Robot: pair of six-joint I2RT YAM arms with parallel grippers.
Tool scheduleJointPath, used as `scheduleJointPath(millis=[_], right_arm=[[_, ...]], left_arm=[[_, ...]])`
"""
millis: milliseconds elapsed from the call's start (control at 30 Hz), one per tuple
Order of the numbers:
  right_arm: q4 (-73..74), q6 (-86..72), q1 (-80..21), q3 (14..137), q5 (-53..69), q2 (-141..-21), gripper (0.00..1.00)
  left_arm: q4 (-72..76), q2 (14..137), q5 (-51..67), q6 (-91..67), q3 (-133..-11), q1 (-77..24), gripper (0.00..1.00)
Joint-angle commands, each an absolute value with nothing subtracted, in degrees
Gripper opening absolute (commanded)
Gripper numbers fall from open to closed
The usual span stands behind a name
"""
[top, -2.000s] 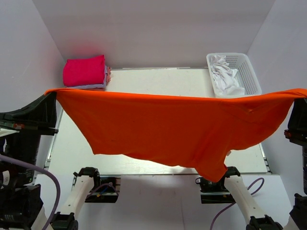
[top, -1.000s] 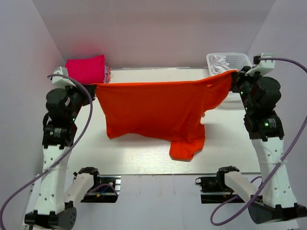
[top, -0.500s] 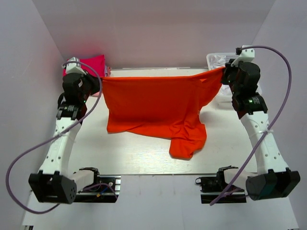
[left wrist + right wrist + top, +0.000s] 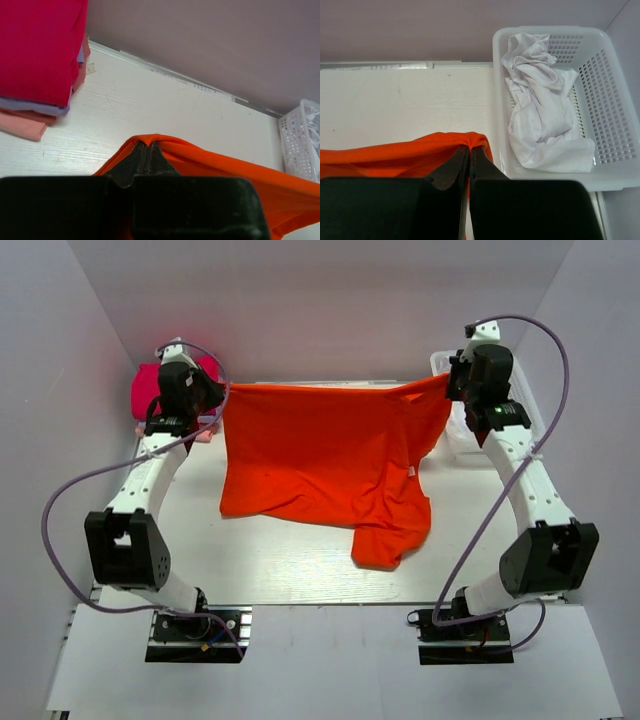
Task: Fold and stack the t-shirts
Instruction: Flatten out the tshirt
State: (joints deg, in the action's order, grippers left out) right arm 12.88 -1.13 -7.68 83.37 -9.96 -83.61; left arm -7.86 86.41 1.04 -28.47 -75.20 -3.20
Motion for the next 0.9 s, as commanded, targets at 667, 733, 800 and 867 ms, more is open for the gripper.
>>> scheduleJointPath(millis=[667,733,800,867], right_arm=[[9.22,-2.20,-6.07,97.64,-4.21,-109.05,0.00],[10.63,-2.02,-6.50,101.94,-4.66,-111.17,0.00],[11.51,-2.11,-6.50,106.06,-4.57,-115.21,0.00],[11.42,-2.72,-6.50,109.32,-5.09,-119.93,0.00]], left_arm=[[-5.89,117.24,-2.36,-25.22,-99.13,-3.08,0.00],[-6.42,119.08,-3.42,-24.52,-101.59,-3.08,0.00],[-6.42,122.86,-2.82,-24.52,-105.00,-3.08,0.00],[-6.42,126.28,-2.20,-23.99,-108.44,-3.08,0.00]])
